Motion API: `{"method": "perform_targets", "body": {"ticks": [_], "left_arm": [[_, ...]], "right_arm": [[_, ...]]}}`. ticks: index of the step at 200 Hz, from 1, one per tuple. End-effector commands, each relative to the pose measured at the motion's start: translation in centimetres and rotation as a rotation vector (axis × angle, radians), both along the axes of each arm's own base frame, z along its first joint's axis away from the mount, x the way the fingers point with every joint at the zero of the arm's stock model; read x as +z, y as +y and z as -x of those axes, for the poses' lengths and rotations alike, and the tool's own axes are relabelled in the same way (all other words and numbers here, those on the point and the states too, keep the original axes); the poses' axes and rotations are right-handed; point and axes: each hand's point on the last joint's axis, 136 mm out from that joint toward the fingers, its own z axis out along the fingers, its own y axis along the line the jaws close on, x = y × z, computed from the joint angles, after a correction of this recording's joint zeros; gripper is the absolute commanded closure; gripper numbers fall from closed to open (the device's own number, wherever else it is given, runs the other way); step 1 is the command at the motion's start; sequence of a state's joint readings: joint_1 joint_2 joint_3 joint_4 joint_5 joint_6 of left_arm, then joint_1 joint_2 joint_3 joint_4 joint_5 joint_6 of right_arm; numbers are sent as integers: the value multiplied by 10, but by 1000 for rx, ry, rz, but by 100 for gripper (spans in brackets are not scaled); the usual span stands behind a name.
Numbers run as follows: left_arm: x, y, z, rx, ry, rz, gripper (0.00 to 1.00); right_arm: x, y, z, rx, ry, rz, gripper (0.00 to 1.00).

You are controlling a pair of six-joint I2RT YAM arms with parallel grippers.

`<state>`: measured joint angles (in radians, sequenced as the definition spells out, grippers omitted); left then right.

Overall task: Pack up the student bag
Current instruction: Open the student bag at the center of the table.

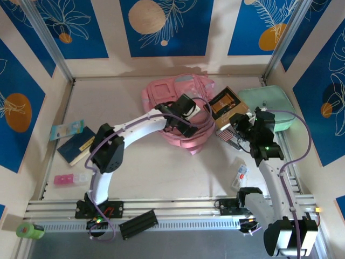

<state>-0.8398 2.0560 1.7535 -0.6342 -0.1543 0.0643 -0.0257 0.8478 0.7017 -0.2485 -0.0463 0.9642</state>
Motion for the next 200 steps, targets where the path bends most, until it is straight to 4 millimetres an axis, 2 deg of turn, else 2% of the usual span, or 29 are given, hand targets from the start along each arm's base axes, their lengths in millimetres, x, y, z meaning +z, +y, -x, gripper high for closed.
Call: {"method": "perform_targets", "body": {"ticks": [1, 30, 47, 71, 95, 118, 139, 161, 200], "left_arm": [[-8, 7, -4, -62, -6, -123, 5], [-23, 3, -13, -61, 13, -174, 21], [-25, -1, -20, -44, 30, -172, 32], [-28, -3, -27, -28, 37, -167, 39], [-28, -2, -33, -17, 33, -167, 51], [-21, -2, -35, -15, 32, -152, 73], [-5, -2, -36, -17, 18, -120, 91], [20, -1, -36, -5, -15, -78, 100], [88, 2, -38, 22, -149, 50, 100]], "right_arm": [[35, -6, -3, -10, -102, 33, 88], [34, -8, -1, -17, -98, 29, 88], [34, -9, 0, -17, -101, 30, 88], [35, -11, 2, -23, -102, 24, 88], [33, -13, 4, -30, -96, 21, 88], [33, -17, 6, -45, -95, 27, 88], [36, -22, 9, -65, -102, 47, 88], [39, -26, 12, -80, -106, 69, 88], [40, -33, 19, -97, -115, 124, 89]]}}
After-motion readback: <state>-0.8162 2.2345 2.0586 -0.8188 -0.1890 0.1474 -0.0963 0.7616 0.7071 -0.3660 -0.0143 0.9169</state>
